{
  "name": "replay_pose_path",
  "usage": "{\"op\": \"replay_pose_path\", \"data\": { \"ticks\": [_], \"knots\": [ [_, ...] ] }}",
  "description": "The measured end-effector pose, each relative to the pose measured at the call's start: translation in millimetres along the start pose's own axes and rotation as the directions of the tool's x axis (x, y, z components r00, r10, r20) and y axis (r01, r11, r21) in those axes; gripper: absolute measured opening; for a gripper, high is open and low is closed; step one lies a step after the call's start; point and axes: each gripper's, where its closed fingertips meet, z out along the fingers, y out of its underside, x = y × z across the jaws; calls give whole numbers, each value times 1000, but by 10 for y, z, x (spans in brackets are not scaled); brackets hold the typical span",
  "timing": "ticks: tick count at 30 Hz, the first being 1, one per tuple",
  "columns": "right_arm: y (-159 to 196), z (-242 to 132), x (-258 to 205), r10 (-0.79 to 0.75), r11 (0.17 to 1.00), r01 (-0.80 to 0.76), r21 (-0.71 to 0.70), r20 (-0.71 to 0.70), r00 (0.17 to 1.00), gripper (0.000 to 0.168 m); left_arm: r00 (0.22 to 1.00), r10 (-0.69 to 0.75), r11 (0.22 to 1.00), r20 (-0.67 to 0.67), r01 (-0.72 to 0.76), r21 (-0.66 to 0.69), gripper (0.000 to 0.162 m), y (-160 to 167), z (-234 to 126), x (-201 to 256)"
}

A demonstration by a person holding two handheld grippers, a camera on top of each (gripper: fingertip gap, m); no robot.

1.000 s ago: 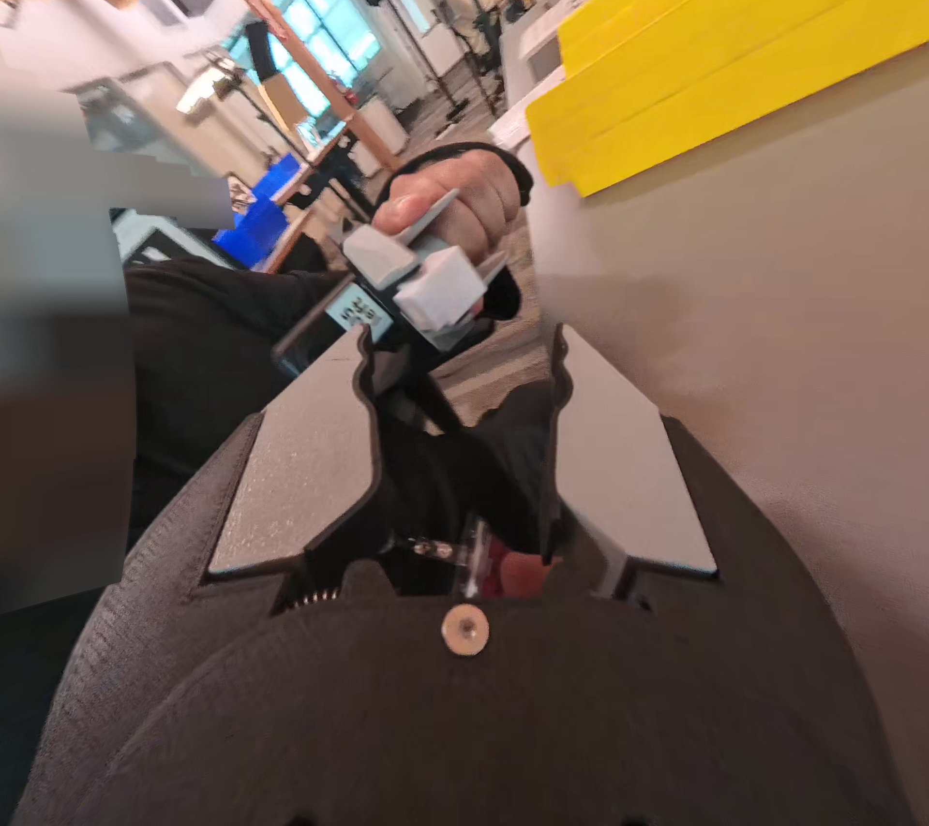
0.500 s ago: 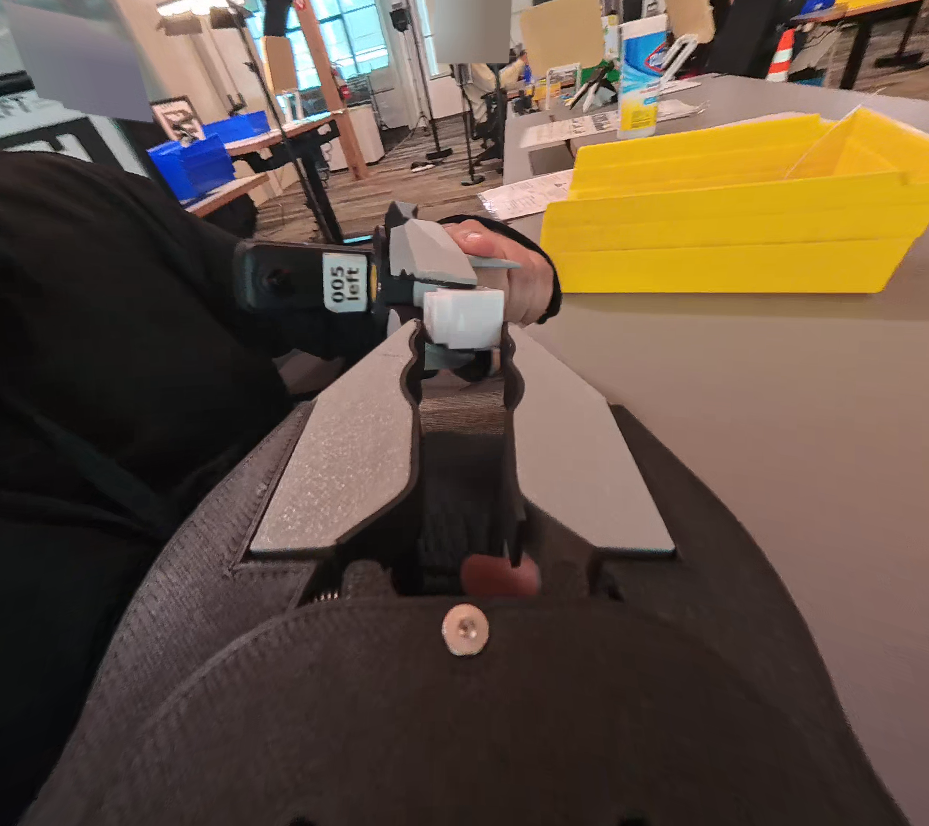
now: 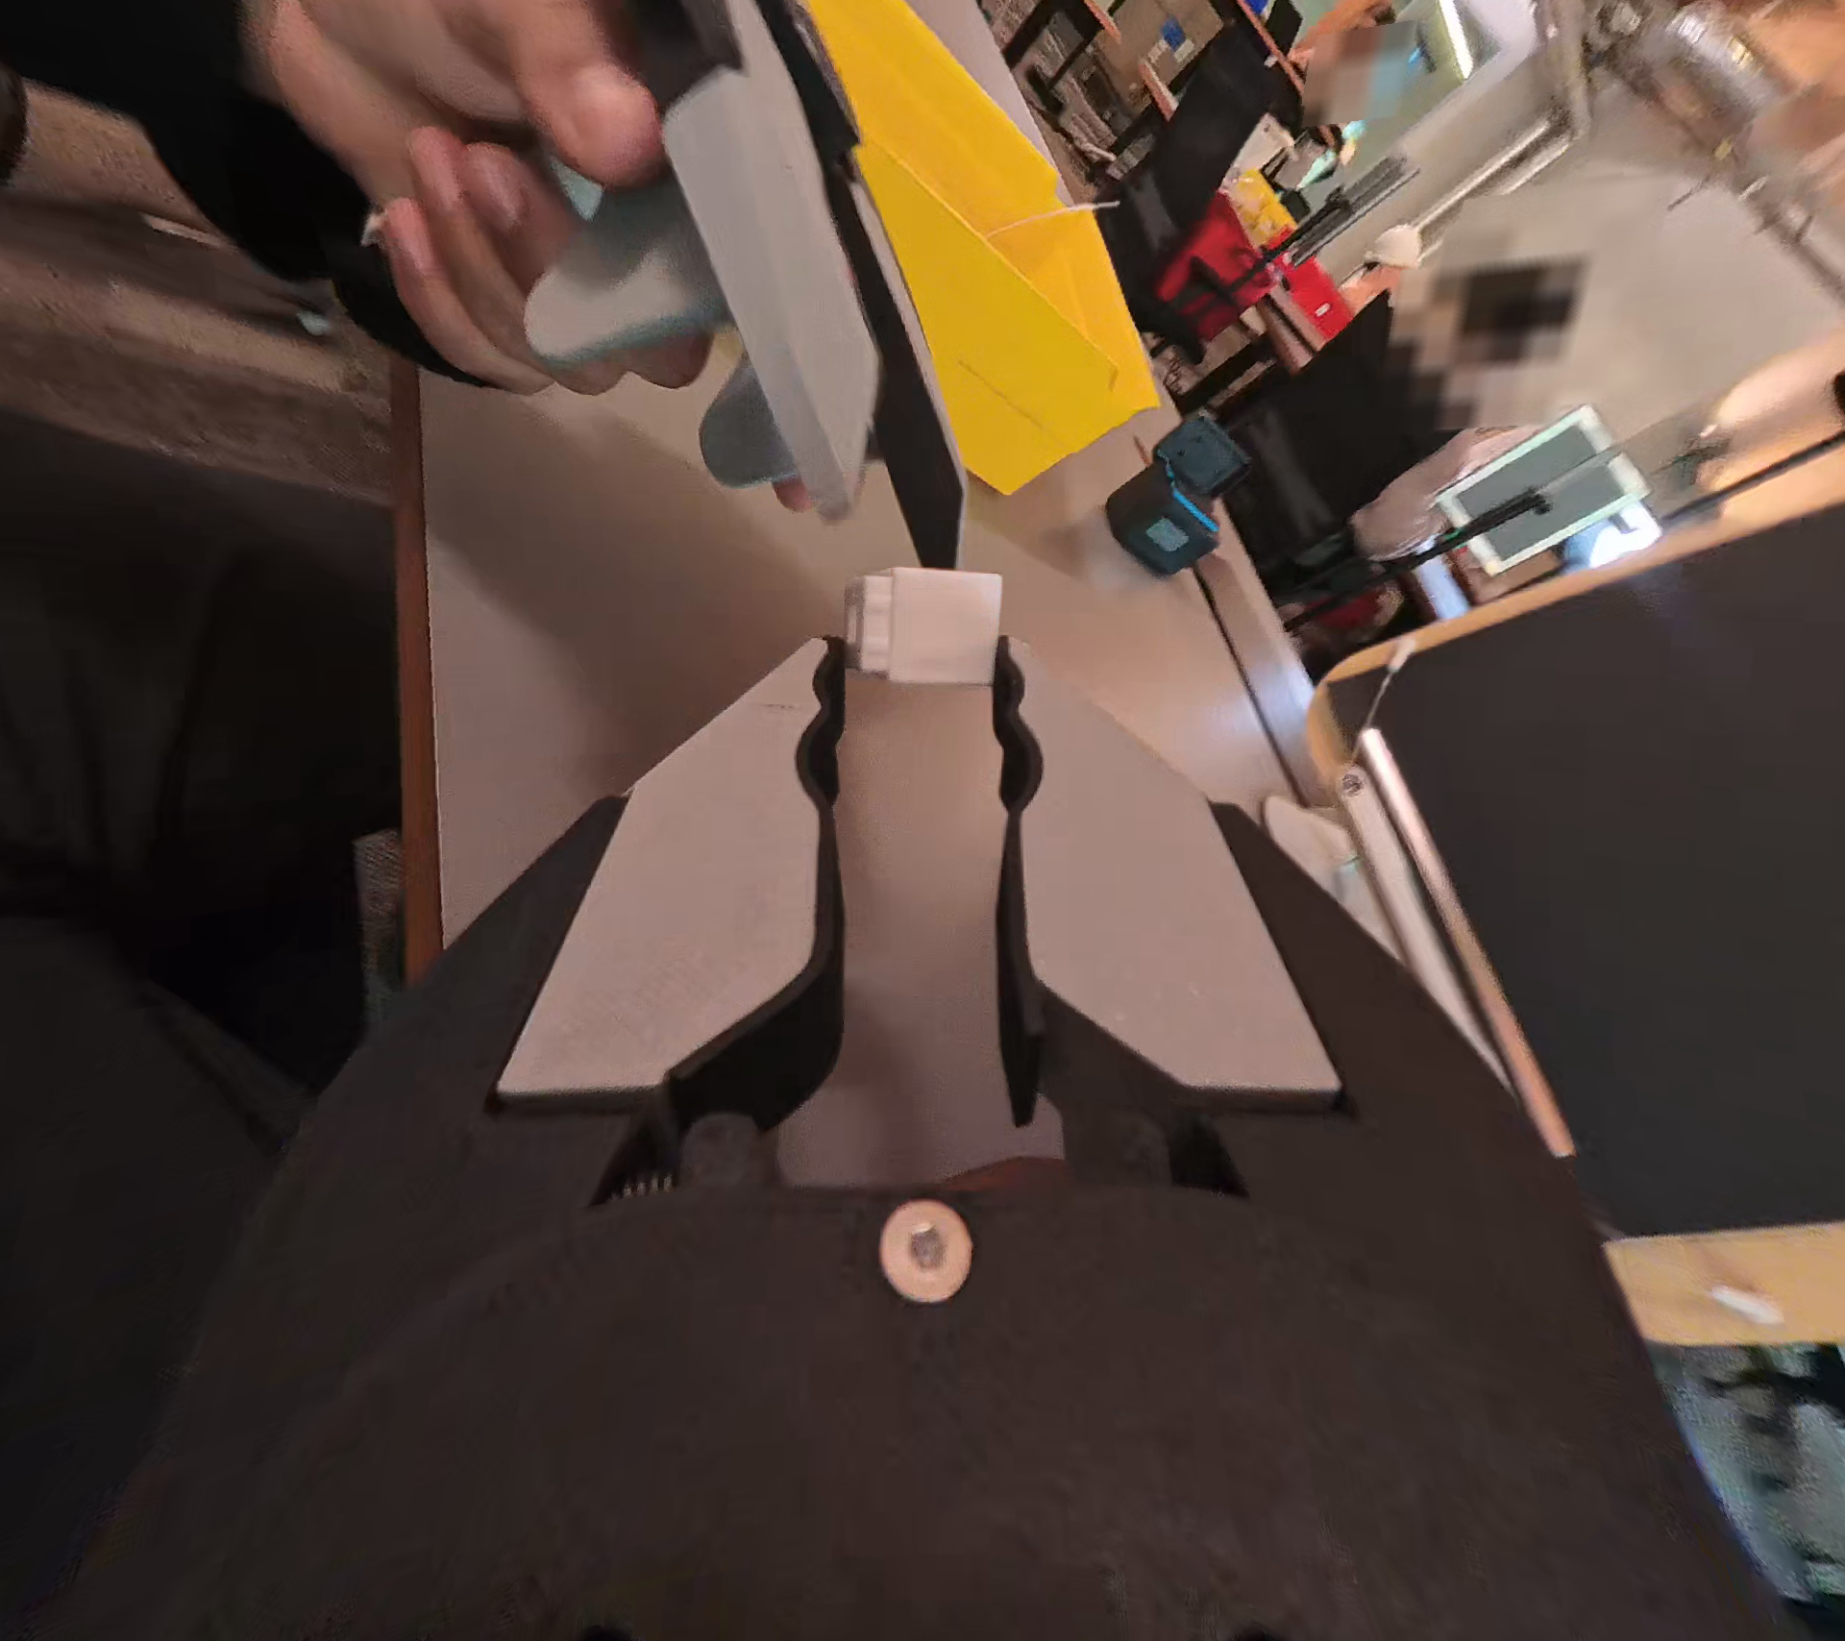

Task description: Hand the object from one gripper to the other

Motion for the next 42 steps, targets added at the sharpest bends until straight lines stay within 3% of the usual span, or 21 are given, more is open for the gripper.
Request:
{"op": "replay_pose_path", "data": {
  "ticks": [2,3,5,9,11,12,14,15,17,20,22,23,25,28,31,34,36,38,40,42],
  "knots": [
    [-38,31,-63,-98,995,97,-12,-32,995,27,998,23,997,54,-19,-69,56,130,60,-77],
    [-42,43,-81,-141,990,140,-31,-48,989,27,998,32,997,60,-28,-70,54,144,75,-77],
    [-2,76,-100,-213,974,207,-92,-72,974,27,998,49,998,44,-47,-37,26,115,82,-28],
    [90,111,-109,-305,939,284,-192,-87,948,27,990,111,992,92,-105,-70,25,199,98,-106],
    [148,121,-126,-353,916,327,-232,-83,932,26,957,243,967,160,-226,-119,24,235,93,-190],
    [173,116,-136,-354,916,329,-229,-77,932,28,903,362,929,232,-331,-162,24,220,65,-270],
    [228,66,-163,-252,953,242,-184,-34,967,26,719,617,787,320,-563,-252,24,120,-4,-315],
    [263,27,-183,-148,976,149,-161,17,989,24,591,721,691,362,-653,-309,24,55,-47,-332],
    [279,-41,-231,151,983,-133,-128,149,977,42,332,854,493,401,-762,-420,24,-48,-102,-327],
    [143,-76,-222,523,849,-519,-103,306,795,46,55,916,270,398,-818,-508,24,-96,-88,-251],
    [23,-66,-143,637,745,-664,-60,356,683,58,-95,921,134,378,-834,-535,24,-88,-58,-174],
    [-19,-61,-106,666,708,-705,-38,366,650,54,-165,918,69,360,-829,-555,24,-76,-44,-152],
    [-48,-31,-58,686,680,-733,-3,353,636,47,-212,918,21,335,-819,-574,24,-27,-6,-138],
    [-43,32,-31,638,735,-676,53,286,715,43,-235,916,-8,326,-822,-570,24,18,38,-119],
    [-30,73,-105,544,817,-574,61,248,801,22,-207,921,23,329,-816,-578,24,41,38,-186],
    [-22,99,-66,467,872,-483,73,165,869,18,-119,918,116,377,-831,-544,24,30,36,-220],
    [40,95,47,390,917,-392,69,48,920,18,48,921,257,385,-818,-514,32,76,41,-295],
    [77,42,178,294,954,-290,75,-63,954,18,275,880,444,386,-764,-469,47,133,26,-374],
    [94,-9,253,180,983,-171,70,-145,973,18,531,770,637,353,-666,-387,51,207,22,-361],
    [92,-39,262,24,999,-16,41,-210,977,18,736,589,808,333,-534,-248,55,156,10,-271]
  ]
}}
